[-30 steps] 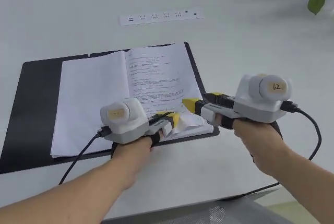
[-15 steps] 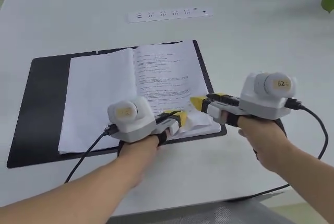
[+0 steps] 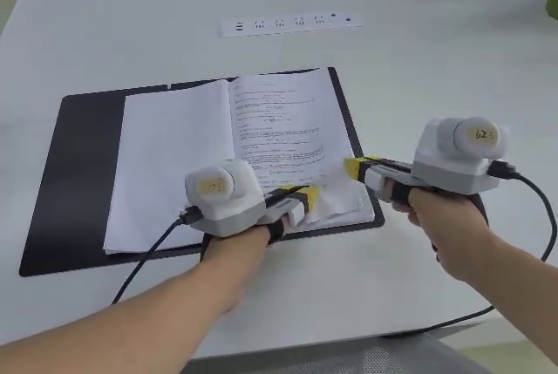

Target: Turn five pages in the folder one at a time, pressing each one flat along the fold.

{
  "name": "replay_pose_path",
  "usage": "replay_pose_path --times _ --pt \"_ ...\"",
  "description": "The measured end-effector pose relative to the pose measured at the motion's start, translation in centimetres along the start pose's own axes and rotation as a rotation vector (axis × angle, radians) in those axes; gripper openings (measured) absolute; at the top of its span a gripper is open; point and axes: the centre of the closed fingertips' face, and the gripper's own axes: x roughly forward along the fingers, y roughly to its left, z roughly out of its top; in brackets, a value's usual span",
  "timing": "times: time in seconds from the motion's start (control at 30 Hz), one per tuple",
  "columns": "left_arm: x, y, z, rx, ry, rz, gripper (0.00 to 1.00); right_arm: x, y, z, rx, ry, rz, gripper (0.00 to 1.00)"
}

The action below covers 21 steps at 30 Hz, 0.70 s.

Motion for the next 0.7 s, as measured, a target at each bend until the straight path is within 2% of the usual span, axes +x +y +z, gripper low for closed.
replay_pose_path --times 0.13,0.3,0.53,0.7 --pt "-0.7 0.1 -0.3 0.033 0.018 -0.002 0.05 -0.3 0.1 0.2 0.030 -0.006 0.005 0.01" --pt "-1.9 0.5 -0.1 0.030 0.019 0.009 0.07 -0.6 0.7 0.6 0.049 -0.015 0.020 0.00" --pt "-4.0 1.2 1.5 0.042 -0.014 0.023 0.09 -1.4 2.4 1.7 0.074 -0.035 0.054 0.00" --pt "-6.1 2.1 2.4 0.054 -0.044 0.046 0.10 -1.9 3.8 2.6 0.132 -0.064 0.082 0.00"
